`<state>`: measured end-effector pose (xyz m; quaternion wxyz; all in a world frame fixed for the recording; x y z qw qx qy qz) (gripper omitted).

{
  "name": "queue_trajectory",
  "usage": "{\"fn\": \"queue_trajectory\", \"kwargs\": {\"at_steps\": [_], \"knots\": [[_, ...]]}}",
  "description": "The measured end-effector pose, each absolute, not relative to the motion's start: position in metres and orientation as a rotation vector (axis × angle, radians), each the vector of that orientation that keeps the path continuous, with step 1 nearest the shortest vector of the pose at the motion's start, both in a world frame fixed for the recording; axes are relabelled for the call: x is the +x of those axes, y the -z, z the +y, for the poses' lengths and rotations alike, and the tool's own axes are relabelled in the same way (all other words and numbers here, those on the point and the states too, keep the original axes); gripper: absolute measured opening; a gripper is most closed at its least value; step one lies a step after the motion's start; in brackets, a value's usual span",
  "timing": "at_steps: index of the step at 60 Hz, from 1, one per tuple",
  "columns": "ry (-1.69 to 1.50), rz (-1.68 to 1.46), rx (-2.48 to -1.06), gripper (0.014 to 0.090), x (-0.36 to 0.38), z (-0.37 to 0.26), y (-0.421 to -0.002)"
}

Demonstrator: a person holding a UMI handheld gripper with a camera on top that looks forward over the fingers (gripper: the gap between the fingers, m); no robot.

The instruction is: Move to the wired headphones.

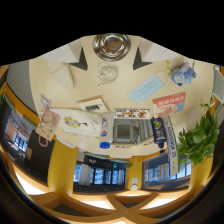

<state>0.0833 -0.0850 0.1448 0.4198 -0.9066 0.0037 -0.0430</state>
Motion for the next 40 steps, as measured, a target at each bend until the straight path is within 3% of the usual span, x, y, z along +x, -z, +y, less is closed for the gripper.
{"fn": "queue_trajectory", "kwargs": {"at_steps": [19,40], "knots": [[0.094,-0.013,-2.389,0.0861,0.109,-0.049,-0.082],[0.057,-0.008,-2.403,0.0859,0.106,-0.041,-0.075]]}}
